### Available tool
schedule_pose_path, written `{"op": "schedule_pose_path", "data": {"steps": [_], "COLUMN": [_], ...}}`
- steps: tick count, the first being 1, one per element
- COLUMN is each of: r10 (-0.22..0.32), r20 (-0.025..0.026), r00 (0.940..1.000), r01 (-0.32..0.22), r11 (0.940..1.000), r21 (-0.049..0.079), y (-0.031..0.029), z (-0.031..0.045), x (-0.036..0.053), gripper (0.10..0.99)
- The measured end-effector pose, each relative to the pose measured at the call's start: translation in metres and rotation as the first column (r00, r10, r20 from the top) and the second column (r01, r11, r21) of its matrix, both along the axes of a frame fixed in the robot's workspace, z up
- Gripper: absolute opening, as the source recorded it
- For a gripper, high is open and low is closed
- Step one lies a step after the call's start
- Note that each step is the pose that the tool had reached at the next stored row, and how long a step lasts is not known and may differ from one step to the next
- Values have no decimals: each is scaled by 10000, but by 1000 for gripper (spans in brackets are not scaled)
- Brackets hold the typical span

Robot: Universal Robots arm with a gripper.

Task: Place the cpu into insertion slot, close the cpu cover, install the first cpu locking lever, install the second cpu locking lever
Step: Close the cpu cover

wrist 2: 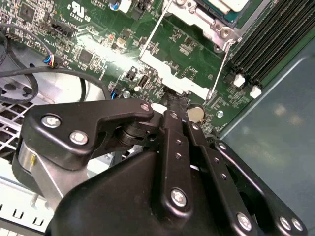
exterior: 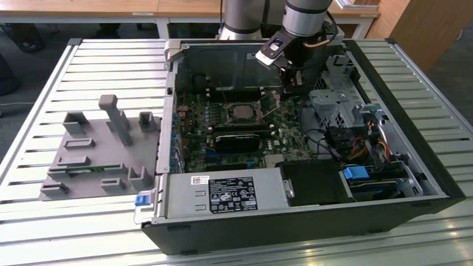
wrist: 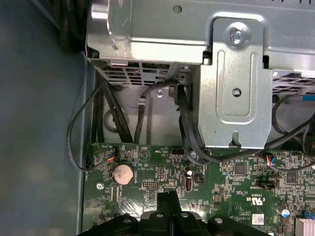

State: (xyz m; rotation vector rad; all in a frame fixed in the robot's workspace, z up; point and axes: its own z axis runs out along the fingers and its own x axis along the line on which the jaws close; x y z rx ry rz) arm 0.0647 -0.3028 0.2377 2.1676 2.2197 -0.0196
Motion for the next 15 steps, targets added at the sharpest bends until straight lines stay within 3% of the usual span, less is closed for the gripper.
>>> {"op": "schedule_pose_path", "data": {"steps": [15], "r10": [1], "r20": [0], "r00": [10000], "r01": [-1], "r11": [10000], "r21": [0], "y": [1], "z": [4], "x": [-213], "gripper": [106]}}
